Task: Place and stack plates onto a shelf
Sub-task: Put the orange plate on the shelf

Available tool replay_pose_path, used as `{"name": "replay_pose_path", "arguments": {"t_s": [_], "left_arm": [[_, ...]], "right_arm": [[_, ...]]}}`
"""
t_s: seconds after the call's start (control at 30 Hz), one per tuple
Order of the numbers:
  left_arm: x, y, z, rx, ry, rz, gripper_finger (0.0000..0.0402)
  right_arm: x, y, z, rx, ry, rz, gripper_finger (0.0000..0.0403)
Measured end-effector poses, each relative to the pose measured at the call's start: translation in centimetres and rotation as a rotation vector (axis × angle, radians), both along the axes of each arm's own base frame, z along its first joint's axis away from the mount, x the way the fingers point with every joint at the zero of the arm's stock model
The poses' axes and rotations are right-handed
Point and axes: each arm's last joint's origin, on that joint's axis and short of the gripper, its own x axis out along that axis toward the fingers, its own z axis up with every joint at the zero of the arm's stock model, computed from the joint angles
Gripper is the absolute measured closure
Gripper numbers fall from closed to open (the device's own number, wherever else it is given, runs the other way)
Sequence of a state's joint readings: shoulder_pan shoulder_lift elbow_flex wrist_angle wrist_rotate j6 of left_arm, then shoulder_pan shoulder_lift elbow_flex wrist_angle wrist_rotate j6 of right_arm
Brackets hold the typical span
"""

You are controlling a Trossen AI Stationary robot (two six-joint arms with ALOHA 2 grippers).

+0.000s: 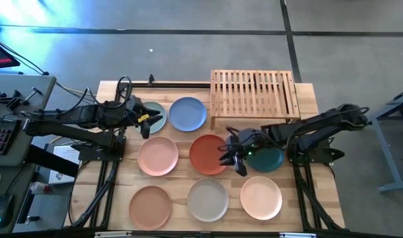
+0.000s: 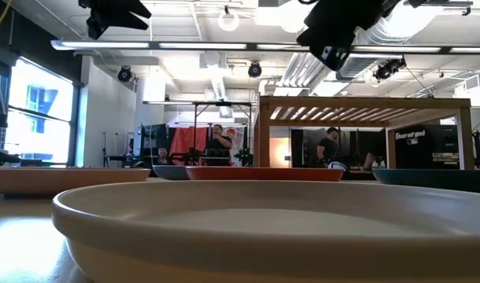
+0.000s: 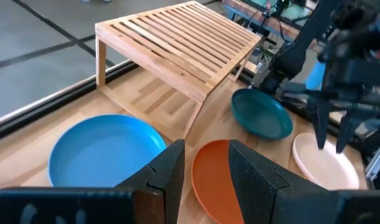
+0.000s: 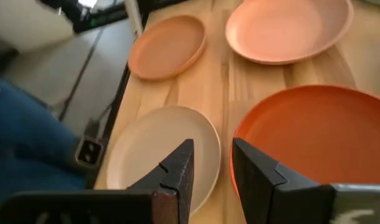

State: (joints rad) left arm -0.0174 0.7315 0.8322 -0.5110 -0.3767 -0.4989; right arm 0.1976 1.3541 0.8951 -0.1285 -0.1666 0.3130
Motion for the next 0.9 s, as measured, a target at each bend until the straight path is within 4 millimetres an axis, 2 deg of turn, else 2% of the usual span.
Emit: {"name": "replay_pose_path", "arguments": {"t_s": [0.37, 0.9], "left_arm": [[0.1, 0.0, 0.0, -0.113, -0.043, 0.049, 0.0289], [1.1, 0.0, -0.7, -0.175, -0.021, 0.081, 0.0289]], "right_arm": [[-0.3, 1.3, -0.6, -0.267, -0.059, 0.182, 0.0311], [1.6, 1.9, -5.8, -0.375, 0.094, 0.297, 0.0311]]}}
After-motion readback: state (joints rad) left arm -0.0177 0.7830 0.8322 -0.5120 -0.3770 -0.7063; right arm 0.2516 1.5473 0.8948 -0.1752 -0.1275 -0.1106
